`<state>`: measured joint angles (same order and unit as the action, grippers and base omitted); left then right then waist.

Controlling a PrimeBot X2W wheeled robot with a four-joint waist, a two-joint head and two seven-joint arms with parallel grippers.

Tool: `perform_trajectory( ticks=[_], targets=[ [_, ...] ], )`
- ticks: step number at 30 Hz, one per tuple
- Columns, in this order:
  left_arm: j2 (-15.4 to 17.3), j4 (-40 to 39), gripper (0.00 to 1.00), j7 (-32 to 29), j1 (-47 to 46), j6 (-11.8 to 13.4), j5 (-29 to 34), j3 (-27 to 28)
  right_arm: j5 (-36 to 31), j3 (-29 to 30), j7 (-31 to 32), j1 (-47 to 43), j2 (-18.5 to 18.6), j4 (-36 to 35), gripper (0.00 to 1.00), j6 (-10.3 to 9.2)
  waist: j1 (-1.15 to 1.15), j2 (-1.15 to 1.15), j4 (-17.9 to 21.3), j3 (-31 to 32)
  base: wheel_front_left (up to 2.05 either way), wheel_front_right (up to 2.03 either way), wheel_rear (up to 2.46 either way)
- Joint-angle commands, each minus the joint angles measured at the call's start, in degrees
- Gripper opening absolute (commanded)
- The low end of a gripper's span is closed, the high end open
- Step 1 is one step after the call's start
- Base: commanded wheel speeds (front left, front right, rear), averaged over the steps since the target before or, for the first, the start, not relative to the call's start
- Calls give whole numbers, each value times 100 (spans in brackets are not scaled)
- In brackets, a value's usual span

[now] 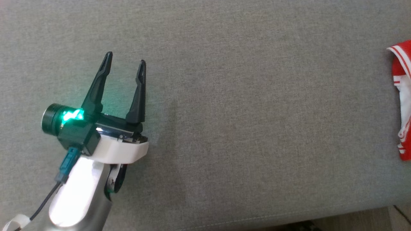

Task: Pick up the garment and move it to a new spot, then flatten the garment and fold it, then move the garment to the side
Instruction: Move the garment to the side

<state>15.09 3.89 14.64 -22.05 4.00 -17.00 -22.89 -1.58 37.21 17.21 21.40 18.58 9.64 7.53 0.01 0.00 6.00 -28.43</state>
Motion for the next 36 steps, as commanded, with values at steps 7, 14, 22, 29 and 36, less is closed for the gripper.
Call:
perform_trajectory(
  ticks=[7, 14, 22, 29, 36],
  targets=[
    [42, -33, 100, 34, 206, 78, 42, 387, 200, -689, -750, -743, -513, -920, 100, -4, -1, 0, -46, 405, 0, 0, 0],
    [-14, 128, 100, 35, 682, 183, -21, 594, 411, -2058, -1197, -1368, -1213, -1648, 100, -4, -1, 0, -190, 977, 0, 0, 0],
    [-37, 357, 100, 35, 1095, 324, -85, 772, 817, -3335, -1586, -1595, -1478, -1601, 100, -4, -1, 0, -553, 1579, 0, 0, 0],
    [89, 351, 100, -51, 1484, 458, -114, 854, 994, -3823, -1732, -1833, -1540, -1546, 100, -4, -1, 0, -773, 2066, 0, 0, 0],
    [194, 163, 100, -255, 1922, 527, -172, 841, 1066, -3953, -1691, -2287, -1562, -1661, 100, -4, -1, 0, -754, 2430, 0, 0, 0]
  ],
)
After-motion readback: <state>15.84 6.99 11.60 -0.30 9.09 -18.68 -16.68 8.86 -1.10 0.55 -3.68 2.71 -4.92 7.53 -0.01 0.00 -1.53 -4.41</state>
